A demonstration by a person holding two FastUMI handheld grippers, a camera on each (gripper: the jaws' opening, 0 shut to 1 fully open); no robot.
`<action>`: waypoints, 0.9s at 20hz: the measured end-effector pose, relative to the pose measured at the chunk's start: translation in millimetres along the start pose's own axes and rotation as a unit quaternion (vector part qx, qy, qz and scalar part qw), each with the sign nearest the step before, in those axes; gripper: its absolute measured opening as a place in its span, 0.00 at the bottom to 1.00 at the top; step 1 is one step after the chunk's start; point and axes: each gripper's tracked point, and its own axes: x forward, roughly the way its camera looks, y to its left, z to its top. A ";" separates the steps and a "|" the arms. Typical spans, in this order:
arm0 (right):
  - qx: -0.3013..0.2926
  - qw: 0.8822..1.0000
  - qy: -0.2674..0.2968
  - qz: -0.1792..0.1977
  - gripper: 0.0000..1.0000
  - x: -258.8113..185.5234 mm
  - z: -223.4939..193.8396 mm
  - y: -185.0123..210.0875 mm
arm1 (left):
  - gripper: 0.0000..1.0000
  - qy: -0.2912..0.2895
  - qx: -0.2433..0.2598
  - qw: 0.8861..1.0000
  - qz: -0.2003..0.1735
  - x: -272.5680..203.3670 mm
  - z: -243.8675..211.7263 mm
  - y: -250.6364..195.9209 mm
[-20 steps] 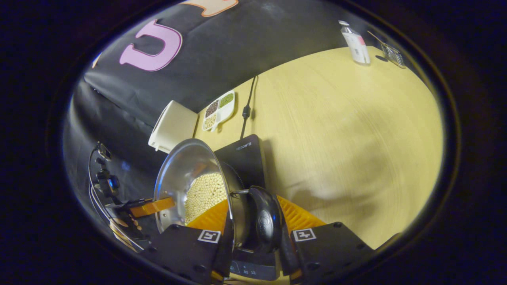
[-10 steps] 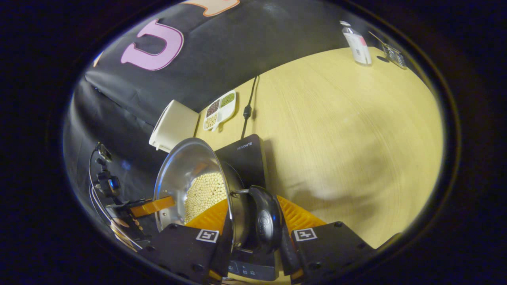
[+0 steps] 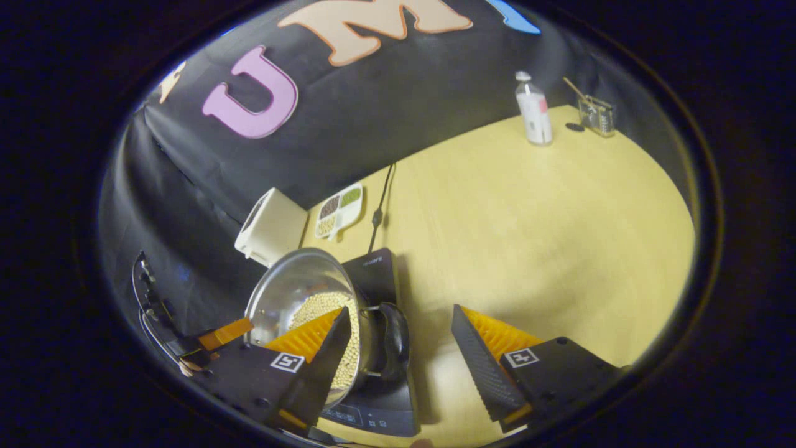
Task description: First push the handle of the pot to place it horizontally, then grasp the pot with both hands and set it on the induction cooktop.
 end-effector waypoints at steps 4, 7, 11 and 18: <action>-0.032 0.997 -0.063 -0.025 1.00 -54.9 34.3 -26.6 | 0.98 -0.040 0.005 0.999 0.023 -40.6 15.4 -20.4; -0.050 0.993 -0.103 -0.027 1.00 -96.4 63.1 -45.8 | 0.98 -0.082 0.016 0.995 0.049 -78.5 28.5 -51.3; -0.084 0.987 -0.138 -0.013 1.00 -155.9 103.1 -78.1 | 0.97 -0.146 0.022 0.987 0.065 -138.1 48.2 -122.6; -0.136 0.968 -0.208 0.022 0.92 -250.7 178.0 -118.1 | 0.96 -0.255 0.035 0.966 0.030 -217.9 97.3 -264.4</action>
